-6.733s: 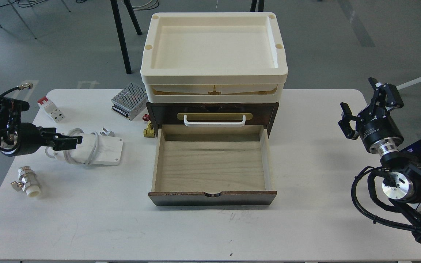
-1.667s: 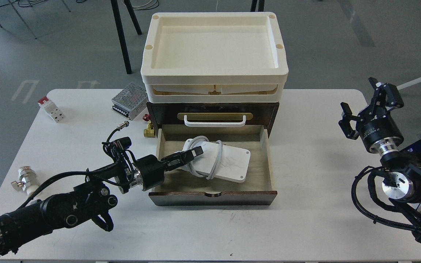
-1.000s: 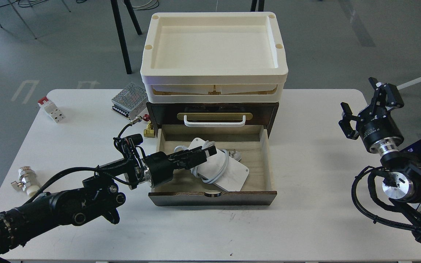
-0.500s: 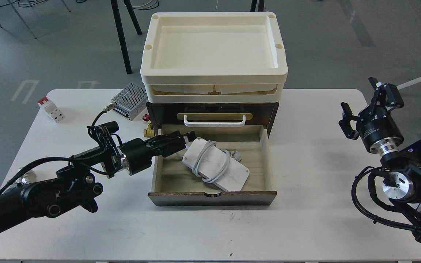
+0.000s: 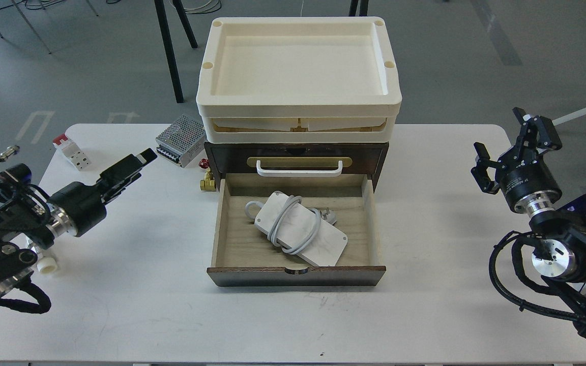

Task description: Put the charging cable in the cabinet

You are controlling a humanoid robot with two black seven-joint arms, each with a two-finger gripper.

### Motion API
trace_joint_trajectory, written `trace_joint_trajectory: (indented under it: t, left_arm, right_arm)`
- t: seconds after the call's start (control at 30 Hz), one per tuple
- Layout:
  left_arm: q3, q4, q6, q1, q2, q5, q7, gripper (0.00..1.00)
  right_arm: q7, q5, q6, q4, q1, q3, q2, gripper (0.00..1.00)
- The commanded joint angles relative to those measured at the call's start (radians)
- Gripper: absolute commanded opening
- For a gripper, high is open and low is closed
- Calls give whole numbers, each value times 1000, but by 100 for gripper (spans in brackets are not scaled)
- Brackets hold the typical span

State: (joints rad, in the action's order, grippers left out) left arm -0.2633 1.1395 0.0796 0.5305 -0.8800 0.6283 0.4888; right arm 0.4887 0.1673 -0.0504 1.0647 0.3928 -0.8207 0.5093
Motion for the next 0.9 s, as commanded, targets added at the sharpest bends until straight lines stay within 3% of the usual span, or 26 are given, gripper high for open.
trace_joint_trajectory:
  t: [0.0, 0.13, 0.33, 0.67, 0.87]
  left_arm:
    - [-1, -93, -7, -7, 6, -244, 0, 96]
    - [-5, -170, -50, -7, 36, -470, 0, 96]
    - [-60, -236, -190, -1, 108, -588, 0, 96]
    - [-304, -662, -549, -4, 361, -602, 0, 99]
    - [-298, -837, -568, 8, 450, -590, 0, 99]
  right_arm:
    - [0, 0, 0, 0, 0, 0, 0, 99]
    - [0, 1, 0, 0, 0, 0, 0, 99]
    - [0, 0, 0, 1, 0, 0, 0, 99]
    - [0, -2, 0, 3, 0, -2, 0, 99]
    - [0, -3, -8, 5, 0, -2, 0, 99]
